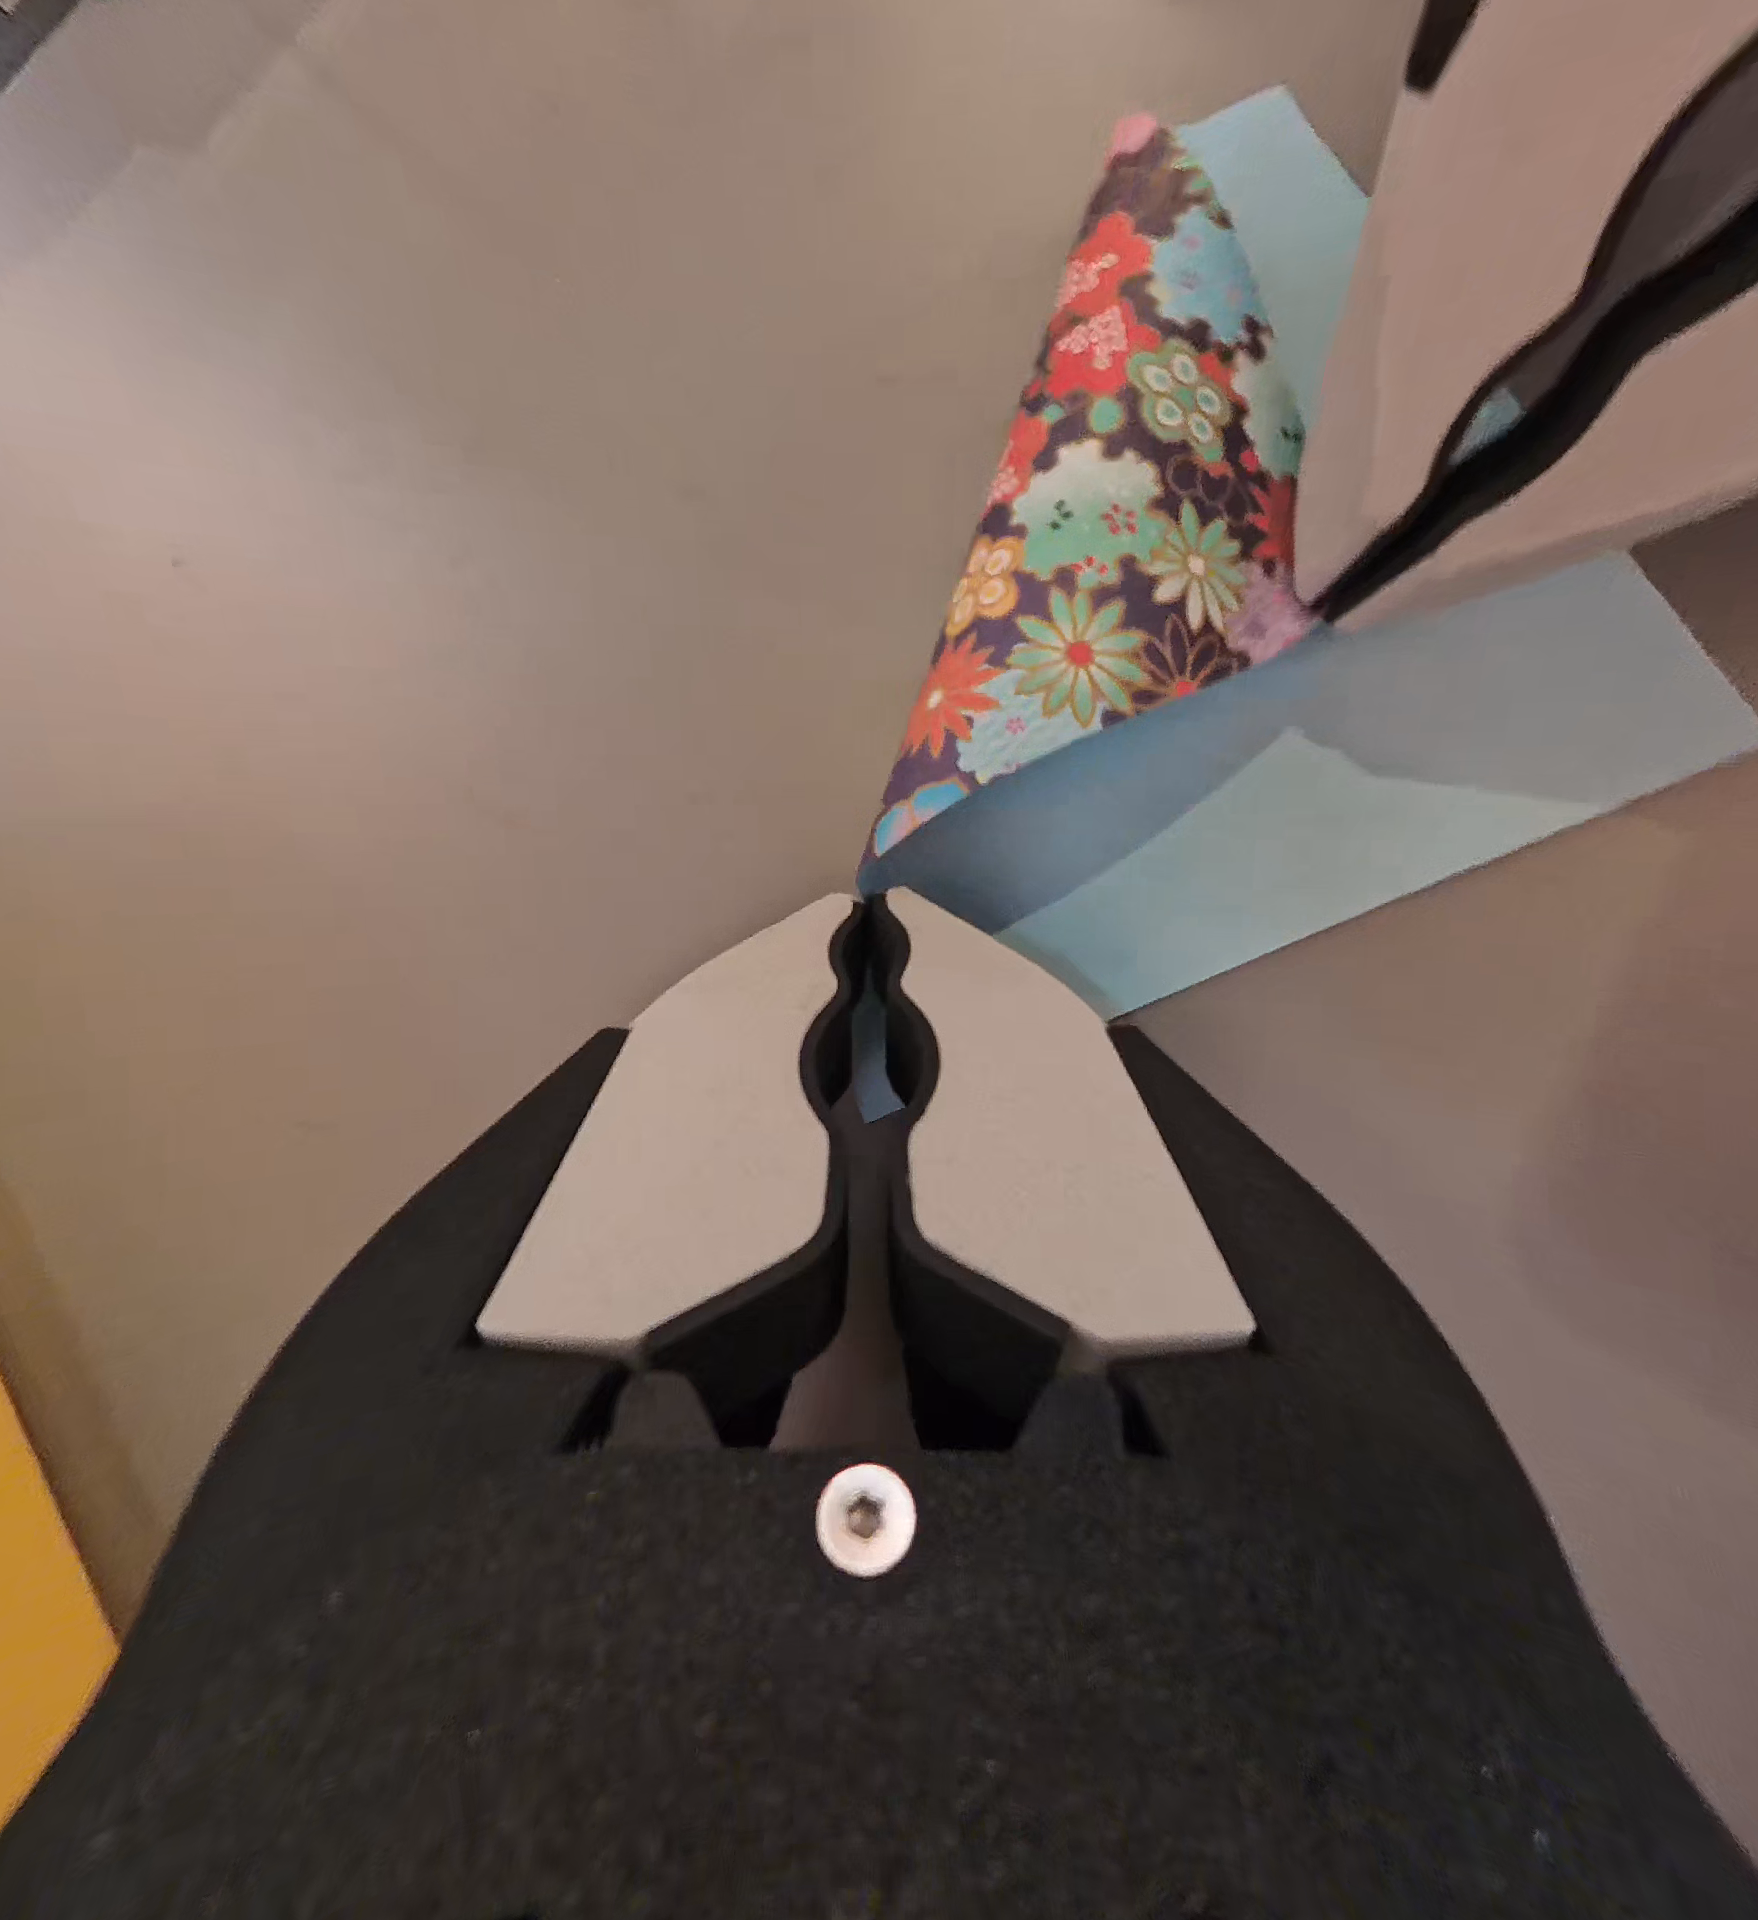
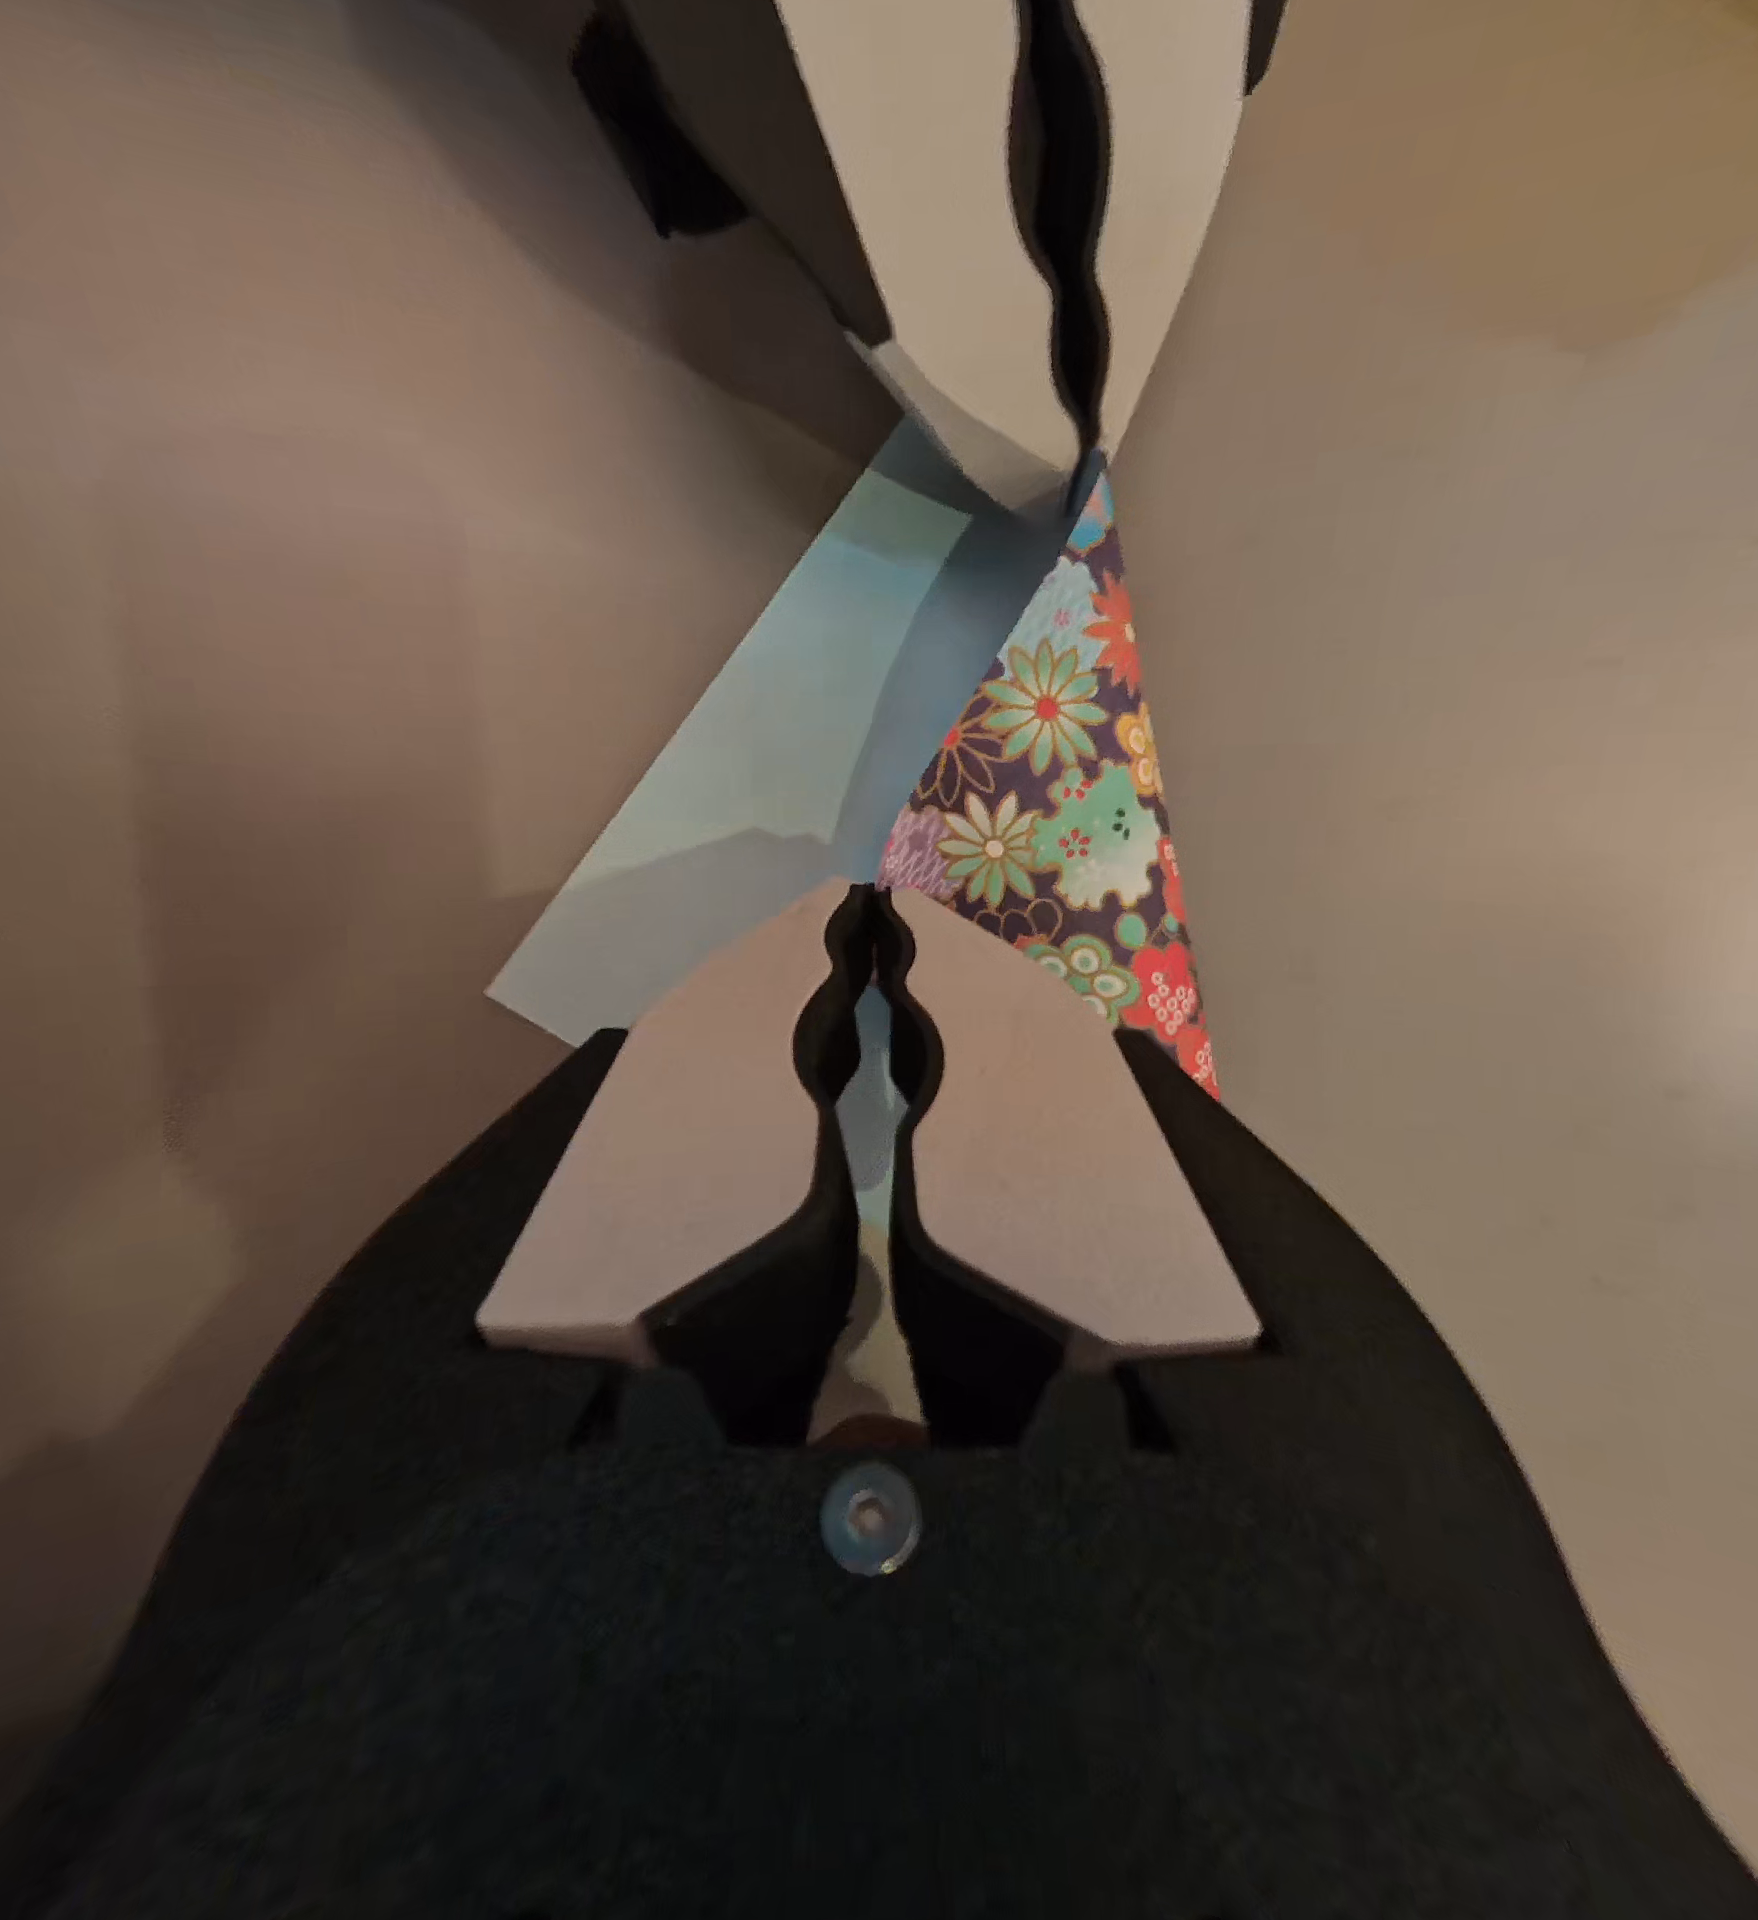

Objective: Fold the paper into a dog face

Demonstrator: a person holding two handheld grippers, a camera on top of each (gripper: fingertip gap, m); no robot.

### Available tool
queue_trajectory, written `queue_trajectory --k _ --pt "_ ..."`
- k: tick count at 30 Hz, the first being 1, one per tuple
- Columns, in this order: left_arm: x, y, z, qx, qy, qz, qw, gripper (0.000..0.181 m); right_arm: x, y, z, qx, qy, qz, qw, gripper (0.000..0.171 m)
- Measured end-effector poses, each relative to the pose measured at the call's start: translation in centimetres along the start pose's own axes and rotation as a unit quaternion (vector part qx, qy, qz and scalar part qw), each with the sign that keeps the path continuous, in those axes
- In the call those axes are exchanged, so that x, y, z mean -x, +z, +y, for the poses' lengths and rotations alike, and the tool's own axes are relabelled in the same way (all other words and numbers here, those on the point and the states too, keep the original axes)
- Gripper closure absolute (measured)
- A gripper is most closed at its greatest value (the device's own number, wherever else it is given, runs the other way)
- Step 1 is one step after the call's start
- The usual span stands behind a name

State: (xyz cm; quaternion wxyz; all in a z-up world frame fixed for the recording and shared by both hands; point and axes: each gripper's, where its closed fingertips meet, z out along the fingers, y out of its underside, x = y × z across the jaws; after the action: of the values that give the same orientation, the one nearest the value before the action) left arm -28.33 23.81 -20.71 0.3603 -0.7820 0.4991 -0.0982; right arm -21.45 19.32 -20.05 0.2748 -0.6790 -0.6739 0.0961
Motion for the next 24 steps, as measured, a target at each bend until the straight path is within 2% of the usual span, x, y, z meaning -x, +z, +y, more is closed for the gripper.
queue_trajectory --k 7,10,13,17,24 --pt "-1.1 -0.6 0.4 0.001 0.001 0.025 1.0 0.181 -0.8 0.5 1.6 0.044 -0.006 0.056 0.997 0.171" --pt "-1.7 -0.9 0.7 -0.002 -0.01 0.057 0.998 0.174 -2.2 0.5 2.1 0.046 -0.029 0.097 0.994 0.171" --pt "-1.9 -1.3 1.0 -0.005 -0.038 0.095 0.995 0.156 -2.8 0.6 2.2 0.043 -0.024 0.116 0.992 0.171" --pt "-2.0 -1.6 1.2 -0.01 -0.054 0.118 0.991 0.145 -3.2 0.7 2.2 0.048 -0.023 0.137 0.989 0.171" --pt "-2.5 -1.7 1.2 -0.009 -0.04 0.12 0.992 0.139 -3.2 0.7 2.2 0.046 -0.023 0.141 0.989 0.171"
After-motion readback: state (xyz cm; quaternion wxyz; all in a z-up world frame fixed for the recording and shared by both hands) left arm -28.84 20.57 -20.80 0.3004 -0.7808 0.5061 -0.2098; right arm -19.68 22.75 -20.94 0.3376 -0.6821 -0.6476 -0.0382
